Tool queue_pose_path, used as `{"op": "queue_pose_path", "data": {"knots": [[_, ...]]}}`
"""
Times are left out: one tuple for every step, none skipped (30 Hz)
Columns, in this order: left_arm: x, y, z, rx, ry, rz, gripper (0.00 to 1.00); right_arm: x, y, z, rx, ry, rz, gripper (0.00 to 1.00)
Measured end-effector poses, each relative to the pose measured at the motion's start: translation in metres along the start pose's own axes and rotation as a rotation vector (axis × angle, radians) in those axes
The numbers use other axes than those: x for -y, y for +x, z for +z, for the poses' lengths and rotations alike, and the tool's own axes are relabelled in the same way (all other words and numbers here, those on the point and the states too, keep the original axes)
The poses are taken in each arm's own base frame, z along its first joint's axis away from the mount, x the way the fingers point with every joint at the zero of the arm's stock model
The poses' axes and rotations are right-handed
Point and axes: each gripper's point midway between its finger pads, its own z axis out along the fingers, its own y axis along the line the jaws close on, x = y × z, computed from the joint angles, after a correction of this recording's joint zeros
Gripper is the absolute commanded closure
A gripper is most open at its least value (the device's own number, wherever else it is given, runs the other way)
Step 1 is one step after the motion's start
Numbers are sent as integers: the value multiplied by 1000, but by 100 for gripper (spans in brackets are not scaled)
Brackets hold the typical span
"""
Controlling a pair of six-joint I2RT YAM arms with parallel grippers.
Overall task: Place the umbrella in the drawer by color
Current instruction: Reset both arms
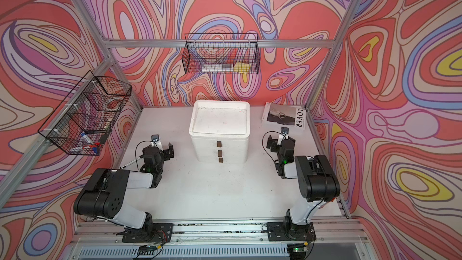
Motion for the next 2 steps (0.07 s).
{"op": "queue_pose_path", "data": {"knots": [[0, 0, 0, 0, 0, 0, 1, 1, 1, 0, -2, 0, 0, 2], [0, 0, 0, 0, 0, 0, 1, 0, 3, -1, -5, -6, -1, 2]]}}
